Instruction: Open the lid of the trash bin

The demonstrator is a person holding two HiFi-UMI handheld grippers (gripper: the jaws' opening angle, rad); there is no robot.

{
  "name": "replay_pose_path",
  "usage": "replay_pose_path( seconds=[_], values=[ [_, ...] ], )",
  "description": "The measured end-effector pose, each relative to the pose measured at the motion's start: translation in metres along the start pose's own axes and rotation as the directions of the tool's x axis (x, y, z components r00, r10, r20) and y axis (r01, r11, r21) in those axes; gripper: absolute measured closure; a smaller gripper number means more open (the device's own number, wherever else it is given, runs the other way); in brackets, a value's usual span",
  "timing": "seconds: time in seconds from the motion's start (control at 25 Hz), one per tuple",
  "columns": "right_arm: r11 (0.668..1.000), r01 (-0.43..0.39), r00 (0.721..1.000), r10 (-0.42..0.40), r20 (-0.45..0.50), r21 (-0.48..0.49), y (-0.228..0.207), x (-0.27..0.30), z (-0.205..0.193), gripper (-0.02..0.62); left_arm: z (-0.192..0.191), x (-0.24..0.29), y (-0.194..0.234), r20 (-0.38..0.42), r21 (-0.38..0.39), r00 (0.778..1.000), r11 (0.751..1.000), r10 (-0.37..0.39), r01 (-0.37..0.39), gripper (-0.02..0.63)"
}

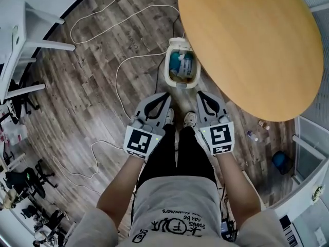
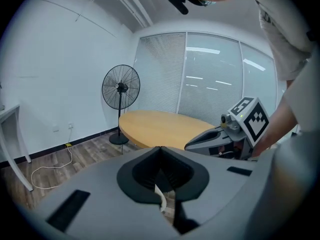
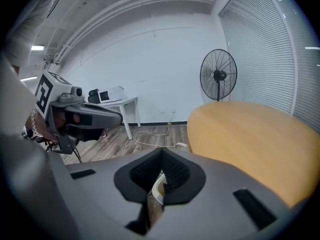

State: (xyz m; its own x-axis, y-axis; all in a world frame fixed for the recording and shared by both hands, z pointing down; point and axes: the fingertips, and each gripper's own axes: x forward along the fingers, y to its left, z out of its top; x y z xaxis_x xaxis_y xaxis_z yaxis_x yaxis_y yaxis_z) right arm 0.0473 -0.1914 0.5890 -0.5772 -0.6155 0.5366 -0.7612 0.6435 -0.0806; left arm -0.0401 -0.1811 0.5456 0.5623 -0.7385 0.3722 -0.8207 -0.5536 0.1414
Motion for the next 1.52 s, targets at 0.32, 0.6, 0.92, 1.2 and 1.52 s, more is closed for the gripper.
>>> replay_pose_path(
  seconds=[0.32,0.6,0.92,1.2,1.52],
  values=[
    [0.999,0.014,0.998,-0.012,0.056,-0.036,0.009,-0.052,0.061,0.588,0.075,-0.041,-0.022,0.072,-0.013,0.997,1.000,-0.020,0.021,0.586],
    [0.999,0.014,0.992,-0.008,0.126,-0.047,0.028,-0.102,0.125,0.588,0.135,-0.078,-0.042,0.114,0.007,0.993,0.999,-0.034,0.034,0.586],
    [0.997,0.027,0.981,-0.011,0.196,-0.075,0.044,-0.155,0.176,0.588,0.187,-0.120,-0.065,0.171,0.026,0.984,0.999,-0.039,0.035,0.586],
    [0.994,0.036,0.966,-0.009,0.260,-0.099,0.060,-0.198,0.222,0.588,0.231,-0.153,-0.079,0.218,0.039,0.975,0.998,-0.051,0.044,0.586],
    [0.993,0.038,0.948,0.000,0.319,-0.114,0.078,-0.236,0.265,0.588,0.277,-0.184,-0.089,0.269,0.095,0.961,0.995,-0.067,0.043,0.586]
  ],
)
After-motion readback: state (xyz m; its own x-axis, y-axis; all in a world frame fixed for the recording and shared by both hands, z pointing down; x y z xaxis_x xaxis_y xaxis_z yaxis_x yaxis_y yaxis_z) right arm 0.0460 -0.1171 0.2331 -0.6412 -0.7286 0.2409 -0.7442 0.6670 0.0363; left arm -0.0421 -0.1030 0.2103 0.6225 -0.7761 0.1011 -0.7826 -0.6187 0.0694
